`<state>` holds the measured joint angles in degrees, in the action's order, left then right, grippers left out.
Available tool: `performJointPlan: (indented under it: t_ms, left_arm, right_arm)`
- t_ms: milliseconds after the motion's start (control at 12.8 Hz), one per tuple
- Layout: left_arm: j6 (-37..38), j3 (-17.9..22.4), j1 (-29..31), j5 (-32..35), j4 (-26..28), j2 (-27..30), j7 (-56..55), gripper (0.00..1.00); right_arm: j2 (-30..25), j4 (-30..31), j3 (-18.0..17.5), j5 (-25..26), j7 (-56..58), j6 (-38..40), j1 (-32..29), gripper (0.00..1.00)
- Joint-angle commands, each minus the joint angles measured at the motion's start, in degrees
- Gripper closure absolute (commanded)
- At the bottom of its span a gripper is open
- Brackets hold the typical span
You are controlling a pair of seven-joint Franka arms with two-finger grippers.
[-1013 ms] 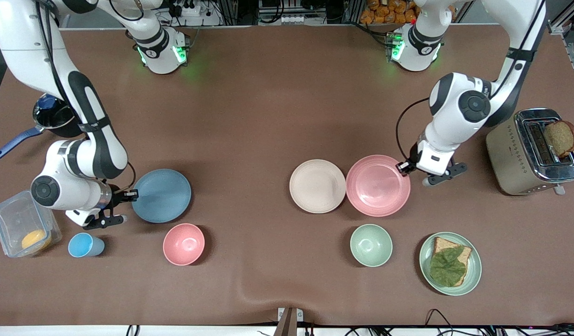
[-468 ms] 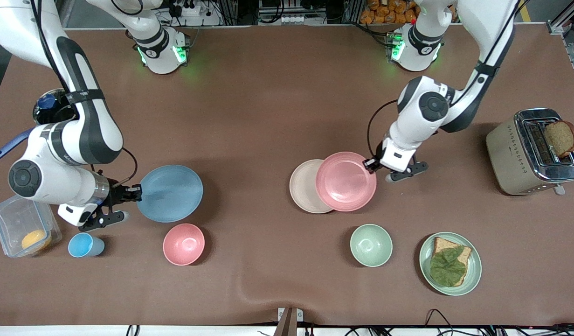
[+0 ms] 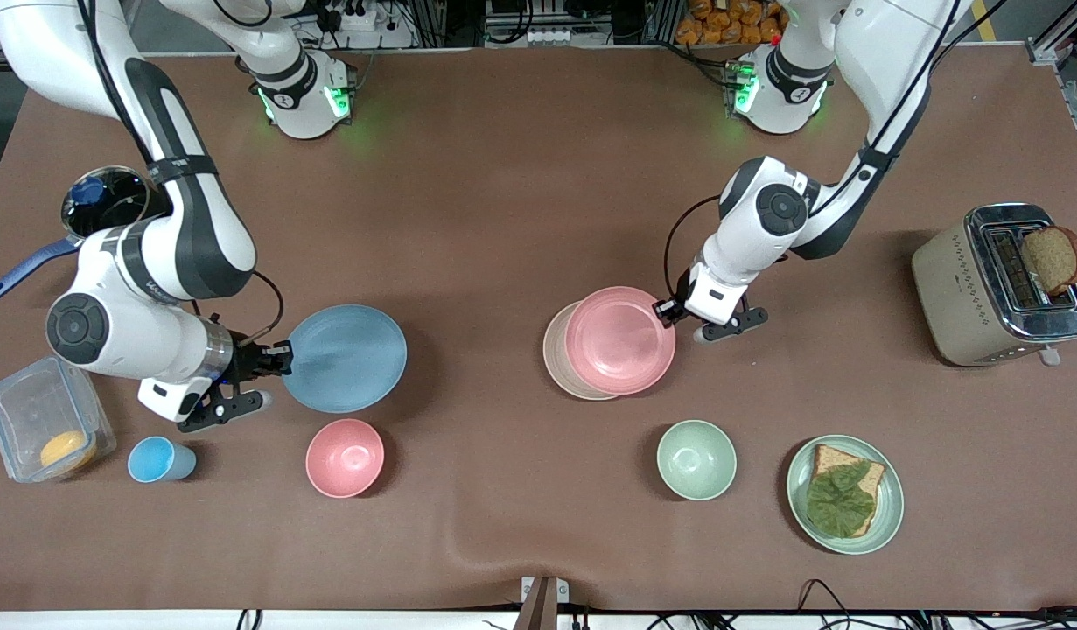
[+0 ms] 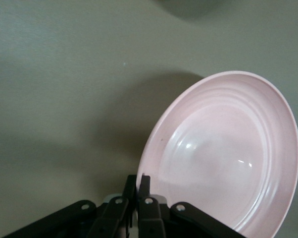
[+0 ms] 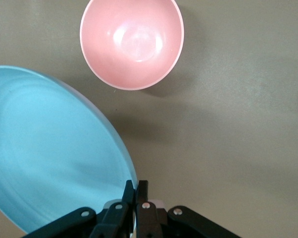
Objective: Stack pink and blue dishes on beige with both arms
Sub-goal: 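Carry the pink plate onto the beige plate with the left gripper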
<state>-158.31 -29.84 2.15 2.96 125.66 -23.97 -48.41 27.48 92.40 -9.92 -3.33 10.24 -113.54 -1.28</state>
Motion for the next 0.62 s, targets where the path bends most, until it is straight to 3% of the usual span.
performJointPlan:
  t_ms: [0,545]
  left_arm:
    - [-2.35,0.31,-1.18,0.11,-0.67,-1.77,-0.29,1.0]
    - [-3.32,0.31,-1.79,1.78,-1.73,-4.41,-0.46,1.0]
  right_arm:
    - [-0.67,-0.64,-0.36,-0.71,-1.71,1.04,0.05,1.0]
    - [-0.49,-0.73,-0.36,-0.8,-2.77,-0.62,1.54,1.0]
